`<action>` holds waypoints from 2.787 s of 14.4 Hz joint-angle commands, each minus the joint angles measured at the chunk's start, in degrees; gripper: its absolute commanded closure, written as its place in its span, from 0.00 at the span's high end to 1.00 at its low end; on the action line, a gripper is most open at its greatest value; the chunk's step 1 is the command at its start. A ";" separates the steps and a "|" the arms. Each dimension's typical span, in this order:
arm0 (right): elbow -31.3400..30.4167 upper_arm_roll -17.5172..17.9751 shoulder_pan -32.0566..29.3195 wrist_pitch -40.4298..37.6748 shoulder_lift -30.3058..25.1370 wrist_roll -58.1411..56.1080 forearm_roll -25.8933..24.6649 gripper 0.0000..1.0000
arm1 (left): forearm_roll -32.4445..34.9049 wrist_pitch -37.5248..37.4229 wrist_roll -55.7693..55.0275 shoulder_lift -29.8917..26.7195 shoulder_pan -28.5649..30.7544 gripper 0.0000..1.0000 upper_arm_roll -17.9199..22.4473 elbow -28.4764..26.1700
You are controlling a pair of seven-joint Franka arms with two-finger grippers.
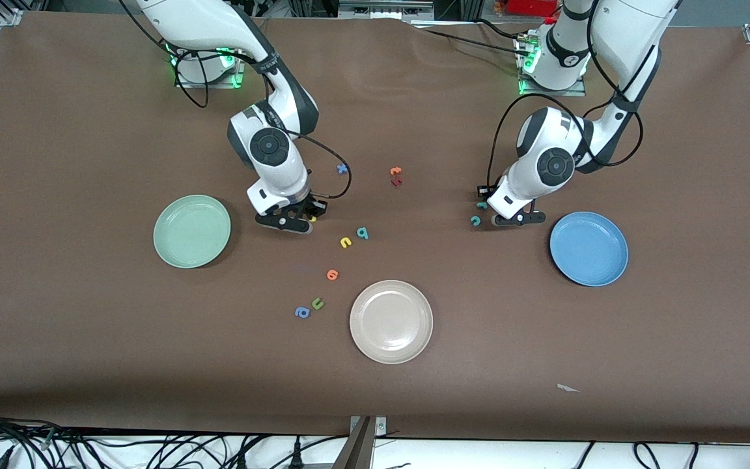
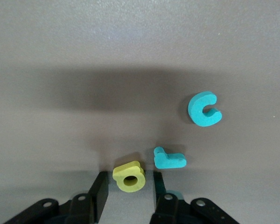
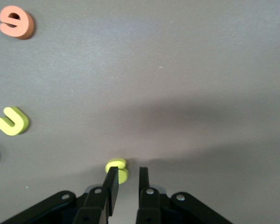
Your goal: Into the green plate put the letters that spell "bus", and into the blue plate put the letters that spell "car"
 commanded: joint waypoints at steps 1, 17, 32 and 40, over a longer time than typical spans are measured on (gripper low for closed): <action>-0.01 -0.68 0.50 -2.10 -0.59 -1.28 -0.39 0.26 | -1.16 0.78 -0.04 -0.17 -0.44 0.41 0.04 -0.47; 1.30 -0.76 2.97 3.72 4.16 -0.92 -0.47 0.39 | -0.46 -6.91 0.39 -6.49 4.38 0.04 0.21 6.80; 1.66 -6.02 2.79 -11.46 -2.95 -9.85 -0.65 0.00 | 9.64 -19.53 20.96 1.74 28.83 0.00 0.65 22.64; 0.34 -23.79 0.52 -21.00 -4.73 -46.34 0.22 0.07 | 11.94 -14.77 20.17 6.33 29.62 0.48 0.74 24.84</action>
